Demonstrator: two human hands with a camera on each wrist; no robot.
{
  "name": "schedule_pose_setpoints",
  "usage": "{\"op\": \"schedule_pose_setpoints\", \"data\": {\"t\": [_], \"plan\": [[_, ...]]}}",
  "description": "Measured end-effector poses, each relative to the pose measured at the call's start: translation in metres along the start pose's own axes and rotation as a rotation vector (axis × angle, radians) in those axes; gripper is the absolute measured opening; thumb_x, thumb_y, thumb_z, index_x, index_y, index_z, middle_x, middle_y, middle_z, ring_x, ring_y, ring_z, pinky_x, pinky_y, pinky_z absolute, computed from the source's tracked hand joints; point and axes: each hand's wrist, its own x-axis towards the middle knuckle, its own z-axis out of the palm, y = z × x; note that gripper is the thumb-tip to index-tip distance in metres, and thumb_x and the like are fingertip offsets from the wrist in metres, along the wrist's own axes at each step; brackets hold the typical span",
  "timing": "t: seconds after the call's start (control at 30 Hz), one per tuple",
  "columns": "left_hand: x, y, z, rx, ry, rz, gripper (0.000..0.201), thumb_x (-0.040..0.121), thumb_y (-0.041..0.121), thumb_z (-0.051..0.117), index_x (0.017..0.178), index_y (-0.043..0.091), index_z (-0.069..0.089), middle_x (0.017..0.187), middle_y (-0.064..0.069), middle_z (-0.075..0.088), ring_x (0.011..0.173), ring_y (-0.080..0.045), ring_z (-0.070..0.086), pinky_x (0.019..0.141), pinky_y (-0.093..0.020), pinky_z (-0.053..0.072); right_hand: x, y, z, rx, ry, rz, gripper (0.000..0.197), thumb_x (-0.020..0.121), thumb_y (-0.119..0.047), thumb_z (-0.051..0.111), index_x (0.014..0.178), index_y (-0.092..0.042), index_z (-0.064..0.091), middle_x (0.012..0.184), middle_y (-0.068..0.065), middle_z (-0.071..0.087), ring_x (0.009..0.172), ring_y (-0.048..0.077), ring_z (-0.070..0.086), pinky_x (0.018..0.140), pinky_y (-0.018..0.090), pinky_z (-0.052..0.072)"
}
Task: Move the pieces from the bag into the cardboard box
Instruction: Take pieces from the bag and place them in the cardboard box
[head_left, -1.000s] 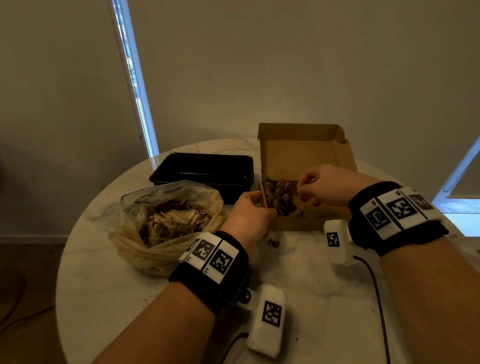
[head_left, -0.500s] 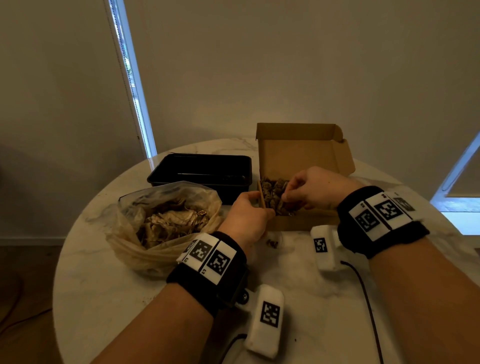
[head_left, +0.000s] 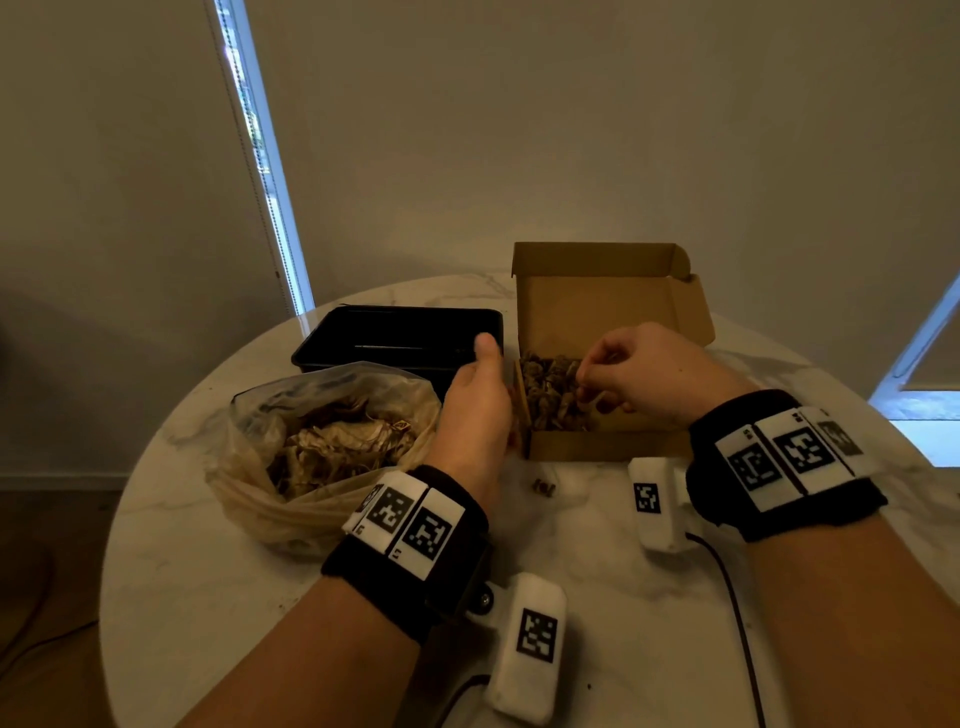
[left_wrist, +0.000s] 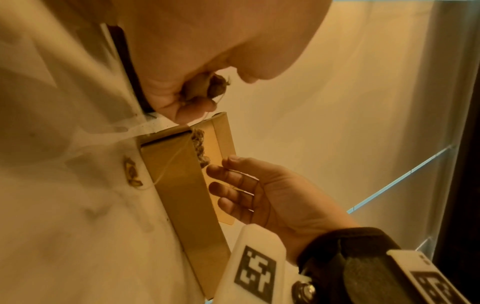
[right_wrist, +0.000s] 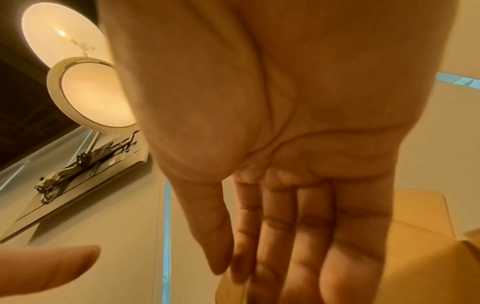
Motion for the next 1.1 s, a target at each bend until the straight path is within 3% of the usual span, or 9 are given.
{"op": "schedule_pose_setpoints", "data": {"t": [0.07,0.13,0.2,0.33,0.43,0.53,0.73,0.93,1.1], "plan": [[-0.008,0.005,-0.001,-0.158,-0.037,-0.018,0.06,0.101,0.066,0.031,0.128,0.02,0.061,0.088,0.001,0.062,0.075,-0.012,0.059,0.073,-0.031,0.051,-0.004,-0.001,-0.002,0.015,0.084,-0.074,0.009,0.098,-0.029,0.063,0.094,-0.024,0.069,0.092,-0.004,0.075,0.082,0.011,0.071,0.068,0.025,0.051],[-0.012,0.008,-0.001,-0.287,-0.066,-0.031,0.065,0.1,0.068,0.031,0.127,0.017,0.063,0.082,-0.001,0.06,0.066,-0.011,0.053,0.062,-0.028,0.047,-0.009,-0.006,-0.003,0.05,0.115,-0.193,0.011,0.095,-0.037,0.066,0.093,-0.028,0.071,0.092,-0.007,0.074,0.086,0.01,0.07,0.074,0.027,0.054],[-0.013,0.009,-0.001,-0.342,-0.081,-0.027,0.069,0.098,0.07,0.03,0.126,0.016,0.063,0.087,-0.005,0.066,0.071,-0.014,0.058,0.064,-0.029,0.049,-0.016,-0.014,-0.001,0.054,0.043,-0.284,0.014,0.09,-0.046,0.07,0.093,-0.033,0.072,0.092,-0.011,0.072,0.09,0.005,0.066,0.078,0.028,0.053],[-0.013,0.01,-0.002,-0.393,-0.13,-0.031,0.073,0.099,0.068,0.028,0.129,0.009,0.059,0.115,-0.015,0.071,0.096,-0.023,0.071,0.072,-0.03,0.058,-0.018,-0.022,0.015,-0.027,-0.078,-0.298,0.018,0.083,-0.047,0.077,0.094,-0.033,0.073,0.089,-0.013,0.072,0.084,0.001,0.064,0.07,0.021,0.047],[-0.013,0.009,-0.001,-0.375,-0.191,-0.034,0.076,0.099,0.068,0.028,0.134,0.006,0.058,0.121,-0.018,0.071,0.108,-0.026,0.072,0.09,-0.036,0.058,-0.013,-0.019,0.023,-0.084,-0.026,-0.311,0.006,0.091,-0.037,0.072,0.09,-0.031,0.072,0.084,-0.013,0.07,0.078,-0.001,0.064,0.066,0.018,0.046],[-0.016,0.008,0.001,-0.306,-0.248,-0.015,0.064,0.104,0.058,0.035,0.131,0.007,0.062,0.119,-0.014,0.074,0.112,-0.022,0.07,0.1,-0.036,0.054,-0.011,-0.015,0.018,0.003,0.029,-0.327,0.011,0.097,-0.036,0.065,0.088,-0.033,0.07,0.086,-0.012,0.071,0.081,0.0,0.066,0.071,0.021,0.05],[-0.018,0.003,0.002,-0.174,-0.246,0.108,0.027,0.103,0.019,0.057,0.127,0.009,0.063,0.109,-0.01,0.071,0.086,-0.016,0.069,0.078,-0.029,0.058,-0.001,-0.006,0.009,0.13,0.256,-0.311,0.013,0.1,-0.032,0.06,0.088,-0.032,0.064,0.09,-0.01,0.068,0.087,0.009,0.064,0.077,0.029,0.053],[-0.019,0.003,0.0,-0.127,-0.274,0.154,0.024,0.098,0.019,0.064,0.12,0.009,0.068,0.106,-0.008,0.075,0.087,-0.012,0.071,0.073,-0.024,0.057,0.001,-0.004,0.009,0.181,0.237,-0.287,0.012,0.1,-0.03,0.061,0.089,-0.031,0.064,0.089,-0.006,0.068,0.081,0.013,0.067,0.074,0.034,0.059],[-0.019,0.003,0.0,-0.135,-0.334,0.166,0.013,0.099,0.018,0.063,0.109,0.016,0.07,0.1,0.001,0.073,0.092,-0.008,0.068,0.082,-0.025,0.052,-0.001,-0.004,0.008,0.118,0.209,-0.277,0.014,0.101,-0.027,0.06,0.089,-0.03,0.066,0.078,-0.009,0.062,0.062,0.003,0.052,0.057,0.021,0.041]]}}
